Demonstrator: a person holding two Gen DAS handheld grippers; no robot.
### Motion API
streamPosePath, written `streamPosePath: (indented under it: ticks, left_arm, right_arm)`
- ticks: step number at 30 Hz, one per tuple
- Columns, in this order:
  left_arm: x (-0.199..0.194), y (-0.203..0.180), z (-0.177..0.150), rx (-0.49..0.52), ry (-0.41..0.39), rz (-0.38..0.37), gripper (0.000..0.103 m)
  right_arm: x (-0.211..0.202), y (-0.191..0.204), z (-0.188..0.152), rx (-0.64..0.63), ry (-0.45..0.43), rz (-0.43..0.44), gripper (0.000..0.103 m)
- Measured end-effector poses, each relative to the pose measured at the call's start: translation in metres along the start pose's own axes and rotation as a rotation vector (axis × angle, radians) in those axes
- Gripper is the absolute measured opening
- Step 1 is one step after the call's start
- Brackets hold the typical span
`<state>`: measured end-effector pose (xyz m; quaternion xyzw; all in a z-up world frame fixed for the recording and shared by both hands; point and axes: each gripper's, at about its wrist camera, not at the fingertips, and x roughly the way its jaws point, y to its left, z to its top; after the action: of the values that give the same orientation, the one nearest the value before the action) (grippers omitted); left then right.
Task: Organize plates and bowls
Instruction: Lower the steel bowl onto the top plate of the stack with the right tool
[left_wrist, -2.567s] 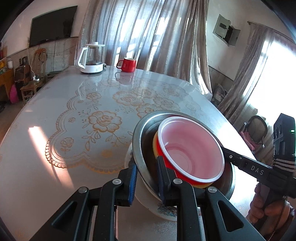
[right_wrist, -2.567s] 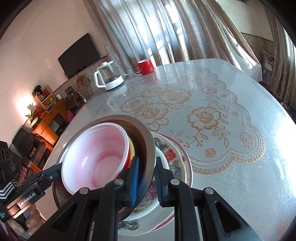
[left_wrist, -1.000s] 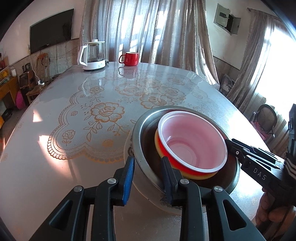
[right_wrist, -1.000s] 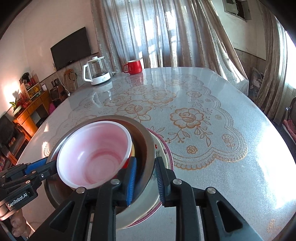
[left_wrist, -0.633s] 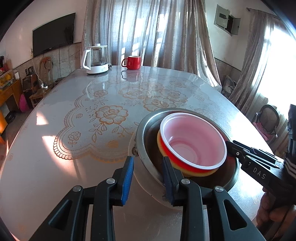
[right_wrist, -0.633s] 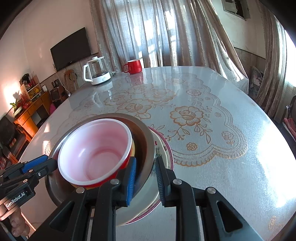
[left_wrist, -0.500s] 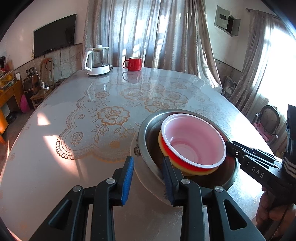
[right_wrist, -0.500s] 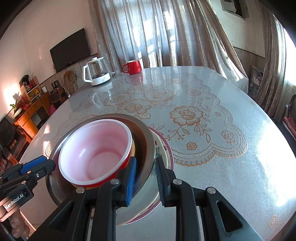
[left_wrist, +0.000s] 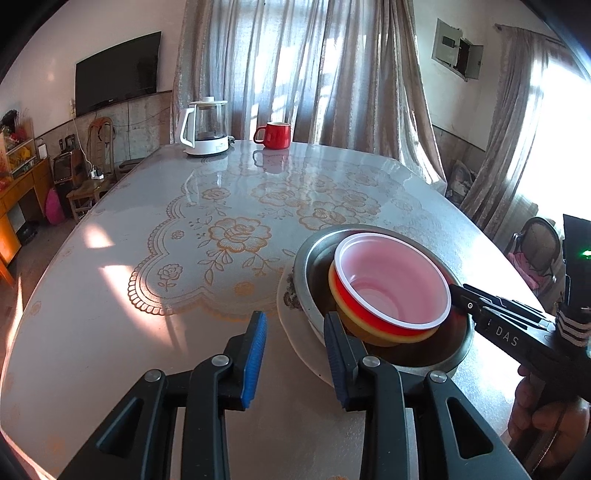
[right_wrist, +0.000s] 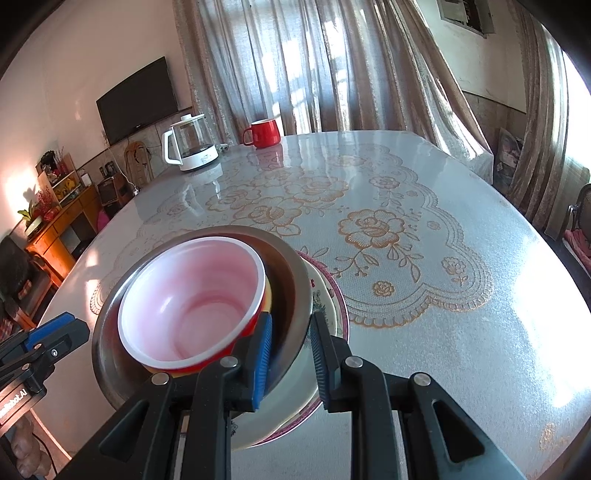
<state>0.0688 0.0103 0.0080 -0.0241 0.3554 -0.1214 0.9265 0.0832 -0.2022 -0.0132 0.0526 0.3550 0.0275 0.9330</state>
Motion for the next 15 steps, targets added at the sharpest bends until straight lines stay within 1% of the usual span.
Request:
streamPosePath:
  ticks: [13, 15]
  left_arm:
    - [-0.004, 0.01, -0.005, -0.023, -0.001, 0.014, 0.033]
    - [-0.004, 0.013, -0.005, -0.028, -0.002, 0.019, 0.033]
  right_arm:
    - [0.001, 0.001, 0.001, -0.002, 0.003, -0.009, 0.021]
    - [0.001, 0.002, 0.0, -0.003, 0.005, -0.005, 0.023]
